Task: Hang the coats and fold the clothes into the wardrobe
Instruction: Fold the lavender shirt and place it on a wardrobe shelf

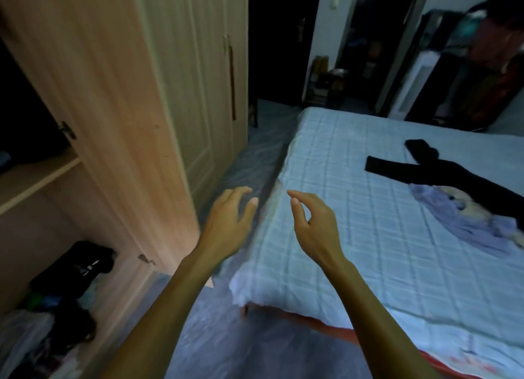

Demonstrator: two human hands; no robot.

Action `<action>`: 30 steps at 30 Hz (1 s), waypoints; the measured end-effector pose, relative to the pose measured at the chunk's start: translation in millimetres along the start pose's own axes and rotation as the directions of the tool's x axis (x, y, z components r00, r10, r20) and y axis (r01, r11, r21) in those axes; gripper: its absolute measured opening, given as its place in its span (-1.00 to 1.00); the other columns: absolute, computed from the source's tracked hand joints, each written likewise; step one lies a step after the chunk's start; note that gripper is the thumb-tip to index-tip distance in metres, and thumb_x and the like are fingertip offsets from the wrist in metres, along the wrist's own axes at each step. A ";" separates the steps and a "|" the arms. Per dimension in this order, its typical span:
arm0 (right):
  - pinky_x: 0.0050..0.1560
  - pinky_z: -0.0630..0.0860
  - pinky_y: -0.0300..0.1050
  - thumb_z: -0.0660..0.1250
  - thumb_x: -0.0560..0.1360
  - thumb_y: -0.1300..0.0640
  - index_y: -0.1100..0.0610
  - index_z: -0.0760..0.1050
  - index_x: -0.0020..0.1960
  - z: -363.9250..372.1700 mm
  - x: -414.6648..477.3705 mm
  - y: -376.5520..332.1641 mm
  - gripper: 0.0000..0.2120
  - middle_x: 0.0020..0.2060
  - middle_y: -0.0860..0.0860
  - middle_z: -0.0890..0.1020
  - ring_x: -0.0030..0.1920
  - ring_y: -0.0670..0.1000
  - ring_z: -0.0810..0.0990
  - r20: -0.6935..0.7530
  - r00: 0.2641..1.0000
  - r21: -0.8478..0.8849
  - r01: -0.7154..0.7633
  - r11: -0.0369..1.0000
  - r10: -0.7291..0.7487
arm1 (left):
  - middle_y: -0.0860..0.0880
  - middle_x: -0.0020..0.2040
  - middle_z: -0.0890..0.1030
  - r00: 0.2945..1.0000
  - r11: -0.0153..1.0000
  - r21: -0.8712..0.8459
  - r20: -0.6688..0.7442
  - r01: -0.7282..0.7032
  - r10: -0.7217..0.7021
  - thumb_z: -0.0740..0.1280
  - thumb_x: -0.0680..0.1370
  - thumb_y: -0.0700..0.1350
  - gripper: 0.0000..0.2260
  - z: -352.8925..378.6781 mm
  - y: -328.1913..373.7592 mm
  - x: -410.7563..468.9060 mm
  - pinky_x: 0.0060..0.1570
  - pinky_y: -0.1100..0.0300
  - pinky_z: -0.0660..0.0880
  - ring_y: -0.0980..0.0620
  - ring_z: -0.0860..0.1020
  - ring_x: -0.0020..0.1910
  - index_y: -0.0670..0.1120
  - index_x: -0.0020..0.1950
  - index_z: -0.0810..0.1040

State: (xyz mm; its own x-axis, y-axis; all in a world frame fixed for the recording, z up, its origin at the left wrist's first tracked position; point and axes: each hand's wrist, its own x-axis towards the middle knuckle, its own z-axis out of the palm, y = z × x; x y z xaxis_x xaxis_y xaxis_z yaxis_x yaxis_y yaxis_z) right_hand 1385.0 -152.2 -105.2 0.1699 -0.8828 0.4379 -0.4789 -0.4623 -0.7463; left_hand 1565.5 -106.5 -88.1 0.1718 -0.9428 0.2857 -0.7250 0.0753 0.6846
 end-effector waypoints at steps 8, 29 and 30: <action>0.11 0.34 -0.49 0.21 0.60 0.10 0.09 0.58 0.16 -153.5 -1.5 99.9 -0.77 0.07 -0.06 0.63 0.09 -0.19 0.53 -0.135 0.987 -0.027 -0.088 0.996 0.083 | -0.04 0.22 0.53 0.991 0.991 -0.079 0.075 -0.105 0.111 0.19 0.60 0.09 -0.67 131.9 135.7 16.8 0.24 0.09 0.39 0.03 0.48 0.19 -0.07 0.25 0.50; 0.09 0.35 -0.46 0.20 0.60 0.06 0.04 0.57 0.18 -385.8 19.6 324.0 -0.77 0.10 -0.11 0.60 0.11 -0.18 0.51 -0.317 0.870 -0.203 -0.451 0.869 0.377 | 0.02 0.24 0.48 0.885 0.937 -0.329 0.394 -0.116 0.248 0.21 0.60 0.02 -0.72 446.0 301.1 119.9 0.15 0.24 0.32 0.09 0.44 0.20 -0.02 0.29 0.46; 0.09 0.35 -0.44 0.20 0.60 0.06 0.03 0.56 0.18 -398.4 25.1 336.4 -0.77 0.10 -0.10 0.60 0.11 -0.17 0.51 -0.324 0.860 -0.218 -0.473 0.854 0.394 | 0.01 0.24 0.48 0.876 0.933 -0.341 0.411 -0.111 0.254 0.21 0.60 0.02 -0.71 463.3 309.9 128.9 0.15 0.24 0.32 0.07 0.45 0.20 -0.03 0.29 0.46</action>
State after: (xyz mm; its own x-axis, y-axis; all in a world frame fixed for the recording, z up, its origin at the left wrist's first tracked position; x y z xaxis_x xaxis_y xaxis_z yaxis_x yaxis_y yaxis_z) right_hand 885.0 -296.9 -145.5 -0.3215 -0.9146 0.2451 -0.6772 0.0412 -0.7347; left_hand 1054.1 -355.1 -149.8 -0.3077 -0.9398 0.1486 -0.4681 0.2856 0.8362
